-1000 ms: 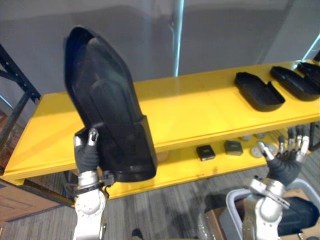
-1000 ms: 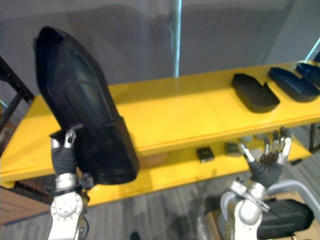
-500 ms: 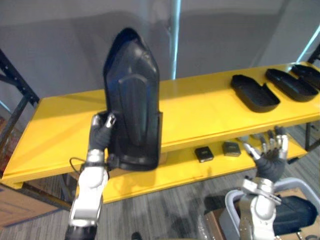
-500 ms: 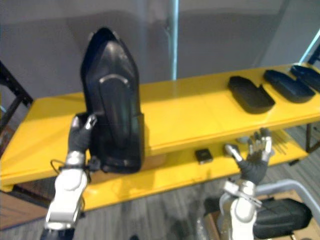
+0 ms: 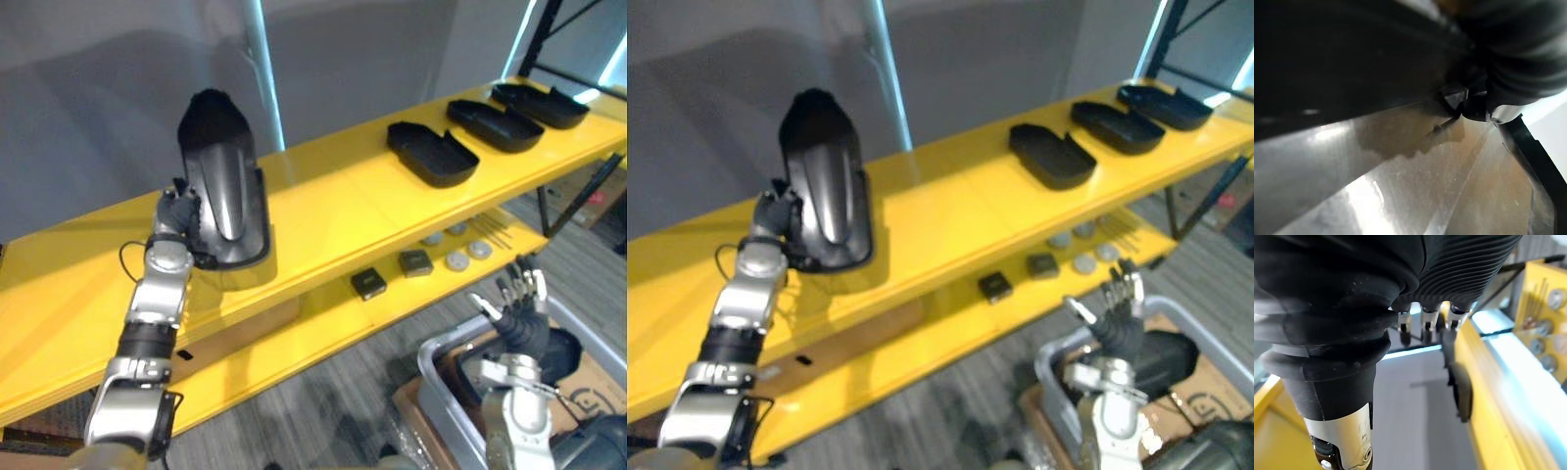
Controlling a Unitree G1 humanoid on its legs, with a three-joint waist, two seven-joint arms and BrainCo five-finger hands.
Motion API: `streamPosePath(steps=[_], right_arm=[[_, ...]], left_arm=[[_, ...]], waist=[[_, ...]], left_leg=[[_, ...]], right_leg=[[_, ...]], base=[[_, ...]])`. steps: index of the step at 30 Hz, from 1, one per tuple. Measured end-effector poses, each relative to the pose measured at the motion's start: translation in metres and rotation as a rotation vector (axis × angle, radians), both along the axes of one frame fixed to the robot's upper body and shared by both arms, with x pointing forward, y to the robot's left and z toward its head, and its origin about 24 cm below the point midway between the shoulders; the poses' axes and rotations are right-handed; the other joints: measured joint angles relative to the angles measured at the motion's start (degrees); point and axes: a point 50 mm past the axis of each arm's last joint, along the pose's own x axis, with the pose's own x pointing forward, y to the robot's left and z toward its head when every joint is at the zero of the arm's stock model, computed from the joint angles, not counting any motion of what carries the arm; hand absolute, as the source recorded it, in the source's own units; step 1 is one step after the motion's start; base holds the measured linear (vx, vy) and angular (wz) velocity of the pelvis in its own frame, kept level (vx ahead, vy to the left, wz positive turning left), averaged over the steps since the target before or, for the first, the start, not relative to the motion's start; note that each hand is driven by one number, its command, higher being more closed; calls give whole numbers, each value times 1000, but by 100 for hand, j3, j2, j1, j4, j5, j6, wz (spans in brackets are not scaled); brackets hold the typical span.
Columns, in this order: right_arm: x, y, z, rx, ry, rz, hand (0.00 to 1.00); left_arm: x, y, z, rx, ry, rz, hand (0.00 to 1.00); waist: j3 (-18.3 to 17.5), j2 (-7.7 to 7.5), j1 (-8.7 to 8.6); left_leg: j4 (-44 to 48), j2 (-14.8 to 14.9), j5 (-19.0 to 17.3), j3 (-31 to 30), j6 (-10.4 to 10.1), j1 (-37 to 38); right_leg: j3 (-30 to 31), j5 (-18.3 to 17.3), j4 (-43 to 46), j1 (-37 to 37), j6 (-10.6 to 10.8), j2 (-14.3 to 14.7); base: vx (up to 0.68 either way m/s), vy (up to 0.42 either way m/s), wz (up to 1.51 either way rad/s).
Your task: Walk over and take plastic housings, then place them on the shelf
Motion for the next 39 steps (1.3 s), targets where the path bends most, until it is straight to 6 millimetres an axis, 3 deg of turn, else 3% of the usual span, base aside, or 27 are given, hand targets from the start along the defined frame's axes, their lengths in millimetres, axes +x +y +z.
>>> streamPosePath(steps=[5,12,17,26,33,34,39], right_arm=[[3,6,-1,21,12,33,0],[9,17,2,57,-7,77,0],[15,22,9,67,-37,97,0],[15,26,13,74,-51,133,0],[14,31,10,75,-31,151,0],[14,30,10,80,-29,152,0],[14,33,9,94,-22,151,0]], left_arm=[[0,16,-7,-66,112,80,100],[2,22,-4,-73,172,111,100],[13,19,16,-54,151,110,100],[21,24,48,-13,79,163,100],[19,36,58,7,59,223,100],[20,36,61,7,51,222,0],[22,37,75,1,14,230,0]], waist=[[236,-34,-55],[649,-131,-55],[869,-260,-53],[1130,-332,-54],[1182,-348,-54],[1203,-358,-50],[1288,-426,-42]], left_leg=[[2,77,74,41,-14,-189],[2,124,117,81,-19,-312],[4,122,126,89,-14,-386],[5,155,125,152,-14,-467],[5,169,126,190,-15,-541],[5,169,128,188,-17,-562],[5,169,128,180,-17,-560]], right_leg=[[85,24,107,-275,-31,91],[132,68,113,-431,-50,134],[150,80,118,-507,-56,131],[226,83,173,-661,-64,125],[274,80,210,-769,-68,130],[274,80,218,-794,-68,130],[273,80,241,-794,-68,127]], base=[[-10,-6,-5],[-9,-5,-2],[26,7,0],[17,2,-3],[6,2,-2],[0,0,0],[6,1,0]])
